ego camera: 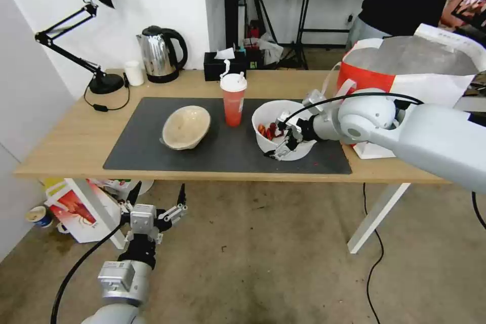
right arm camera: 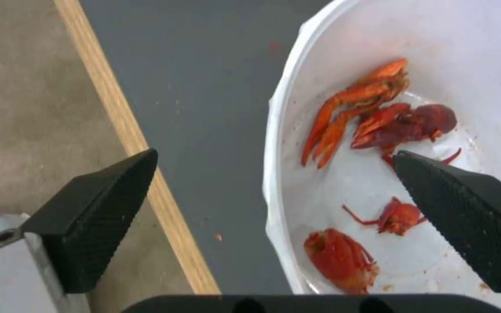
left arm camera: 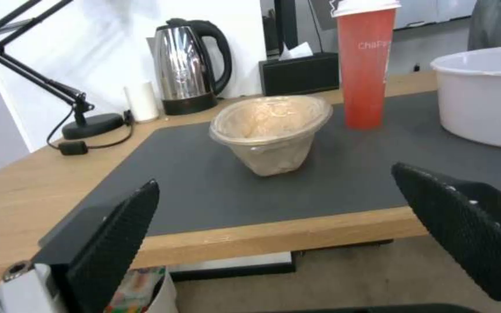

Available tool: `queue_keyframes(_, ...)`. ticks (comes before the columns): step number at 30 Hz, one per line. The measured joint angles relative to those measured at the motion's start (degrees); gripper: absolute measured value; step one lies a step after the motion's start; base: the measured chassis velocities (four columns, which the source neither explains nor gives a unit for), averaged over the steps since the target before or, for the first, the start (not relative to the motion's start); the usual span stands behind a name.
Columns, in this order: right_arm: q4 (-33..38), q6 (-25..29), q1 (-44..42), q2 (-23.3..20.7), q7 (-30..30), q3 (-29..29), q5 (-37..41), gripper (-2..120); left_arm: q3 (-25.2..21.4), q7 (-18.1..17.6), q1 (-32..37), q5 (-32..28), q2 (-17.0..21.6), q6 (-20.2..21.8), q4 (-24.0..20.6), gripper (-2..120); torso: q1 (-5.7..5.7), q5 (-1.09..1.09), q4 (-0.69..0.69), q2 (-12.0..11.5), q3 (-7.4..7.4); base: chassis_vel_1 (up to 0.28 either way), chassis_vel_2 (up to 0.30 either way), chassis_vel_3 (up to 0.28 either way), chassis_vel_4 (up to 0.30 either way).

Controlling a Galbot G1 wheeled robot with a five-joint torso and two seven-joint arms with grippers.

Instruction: Pick up the trash from the table and place it into the takeout bag.

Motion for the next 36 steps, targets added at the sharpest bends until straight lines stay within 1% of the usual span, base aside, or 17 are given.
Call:
queue_keyframes(5, 0.09, 0.00, 0.00, -0.63, -0.25, -0.14, -0.02, 100, 0.00, 0.00, 0.00, 0.00, 0.00, 0.00, 0.00, 100, 0.00, 0.00, -0.02, 0.00, 0.00, 0.000, 0.000, 0.000, 0.000)
queue_keyframes(12, -0.58, 0.00, -0.20, -0.70, -0.46, -0.03, -0.07, 100, 0.00, 0.00, 0.00, 0.00, 0.00, 0.00, 0.00, 100, 0.00, 0.00, 0.00, 0.00, 0.00, 0.000, 0.000, 0.000, 0.000)
queue_keyframes(22, -1.43, 0.00, -1.45, -1.26, -0.66, 1.10, -0.05, 100, 0.00, 0.00, 0.00, 0.00, 0.00, 0.00, 0.00, 100, 0.00, 0.01, -0.01, 0.00, 0.00, 0.000, 0.000, 0.000, 0.000)
queue_keyframes(36, -4.11, 0.02, -3.30, -0.14, -0.86, 2.58, -0.03, 100, 0.00, 0.00, 0.00, 0.00, 0.00, 0.00, 0.00, 100, 0.00, 0.00, 0.00, 0.00, 0.00, 0.000, 0.000, 0.000, 0.000)
